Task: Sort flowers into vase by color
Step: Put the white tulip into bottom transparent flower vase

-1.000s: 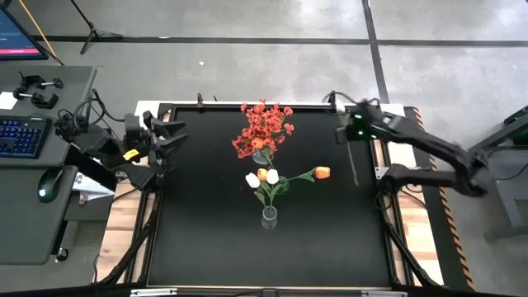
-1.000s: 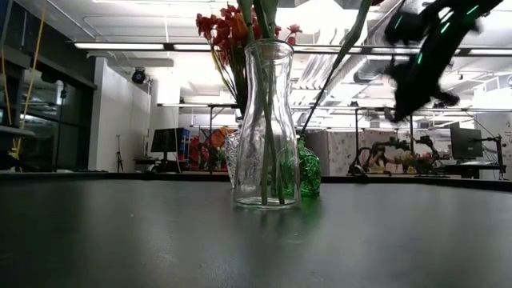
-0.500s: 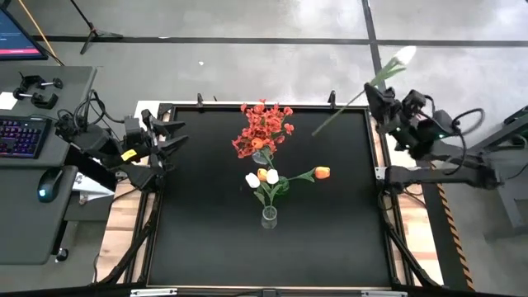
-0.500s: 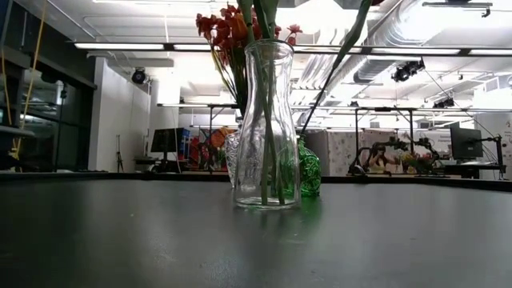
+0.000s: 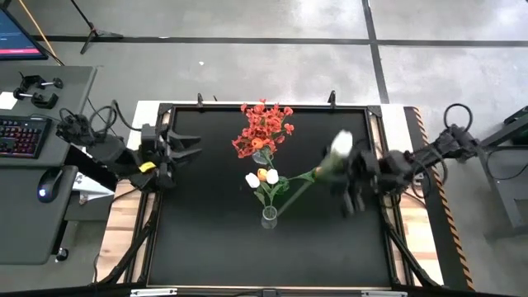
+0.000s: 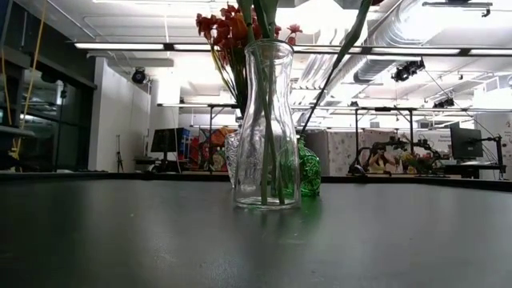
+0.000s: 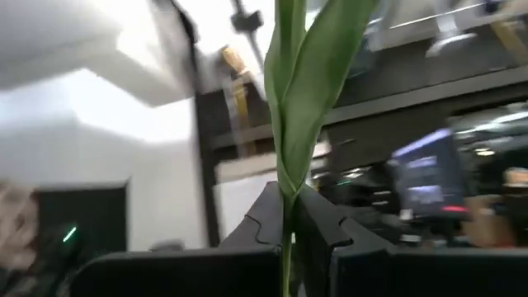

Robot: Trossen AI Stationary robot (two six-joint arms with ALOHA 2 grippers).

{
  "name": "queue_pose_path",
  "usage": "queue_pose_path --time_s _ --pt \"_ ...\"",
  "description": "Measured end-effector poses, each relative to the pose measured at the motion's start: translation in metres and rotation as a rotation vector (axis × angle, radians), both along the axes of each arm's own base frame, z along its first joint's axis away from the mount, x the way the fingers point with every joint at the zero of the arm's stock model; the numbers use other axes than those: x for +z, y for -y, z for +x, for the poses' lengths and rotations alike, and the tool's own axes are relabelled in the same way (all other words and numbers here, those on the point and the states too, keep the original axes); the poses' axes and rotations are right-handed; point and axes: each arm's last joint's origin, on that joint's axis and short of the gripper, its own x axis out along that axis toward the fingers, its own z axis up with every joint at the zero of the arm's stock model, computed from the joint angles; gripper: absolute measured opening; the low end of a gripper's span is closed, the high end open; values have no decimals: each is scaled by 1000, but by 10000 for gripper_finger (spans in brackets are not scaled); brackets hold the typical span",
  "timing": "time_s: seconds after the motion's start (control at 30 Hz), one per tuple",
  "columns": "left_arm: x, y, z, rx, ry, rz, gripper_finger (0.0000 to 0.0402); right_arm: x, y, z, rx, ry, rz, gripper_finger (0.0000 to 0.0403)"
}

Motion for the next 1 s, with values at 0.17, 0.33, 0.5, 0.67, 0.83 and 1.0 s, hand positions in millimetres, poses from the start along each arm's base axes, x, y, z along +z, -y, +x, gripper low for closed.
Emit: queue_pose_path --time_s 0.17,0.33,0.5,0.67,0.83,1.0 --pt "-2 9 15 0 14 -17 199 20 -45 3 -63 -150 -105 0" --pt "-1 14 22 0 36 -24 199 9 -77 24 -269 -372 -162 0" --pt "-2 14 23 1 32 -14 199 -18 -83 57 -354 -404 -119 0" --pt "-2 14 23 1 29 -2 199 -49 -69 90 -541 -462 -115 0" --pt "-1 14 23 3 20 26 199 -67 -59 107 -546 -501 -67 0" --pt "-1 14 23 2 20 27 199 -71 -58 108 -565 -533 -40 0"
